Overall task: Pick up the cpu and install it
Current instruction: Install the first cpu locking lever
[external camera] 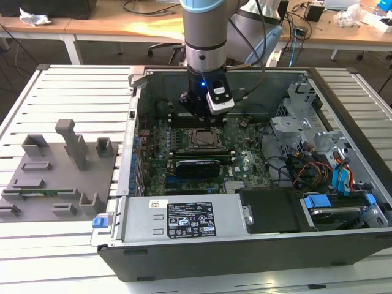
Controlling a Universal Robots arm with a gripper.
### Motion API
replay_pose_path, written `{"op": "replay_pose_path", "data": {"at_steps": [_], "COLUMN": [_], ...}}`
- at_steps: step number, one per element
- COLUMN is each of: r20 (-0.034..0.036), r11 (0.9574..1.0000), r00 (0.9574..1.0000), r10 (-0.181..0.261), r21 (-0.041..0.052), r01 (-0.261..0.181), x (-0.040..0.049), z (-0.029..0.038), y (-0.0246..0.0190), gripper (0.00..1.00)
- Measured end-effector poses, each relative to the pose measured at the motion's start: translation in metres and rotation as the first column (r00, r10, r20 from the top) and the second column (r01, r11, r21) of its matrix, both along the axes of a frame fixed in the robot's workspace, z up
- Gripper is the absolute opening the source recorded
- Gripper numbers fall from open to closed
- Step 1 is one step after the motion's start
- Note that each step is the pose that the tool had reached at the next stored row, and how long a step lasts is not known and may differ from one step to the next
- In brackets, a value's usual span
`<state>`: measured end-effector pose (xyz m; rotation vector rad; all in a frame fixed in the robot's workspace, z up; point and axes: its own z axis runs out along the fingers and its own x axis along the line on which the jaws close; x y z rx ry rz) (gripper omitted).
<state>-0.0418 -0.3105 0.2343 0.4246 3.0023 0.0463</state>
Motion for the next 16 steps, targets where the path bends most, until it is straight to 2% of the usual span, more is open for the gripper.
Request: {"op": "replay_pose_path", "data": {"at_steps": [4, 8, 16], "r20": [0.0000, 0.0000, 0.0000], "r11": [1.0000, 1.0000, 0.9999], "r00": [1.0000, 1.0000, 1.0000], "r10": [0.000, 0.000, 0.000], "r21": [-0.0004, -0.0019, -0.0106], "r01": [0.000, 0.000, 0.000], "x": [0.0002, 0.0002, 0.0003], "z": [0.0005, 0.0005, 0.0005], "y": [-0.0004, -0.0044, -0.0129], "gripper": [0.11, 0.11, 0.11]}}
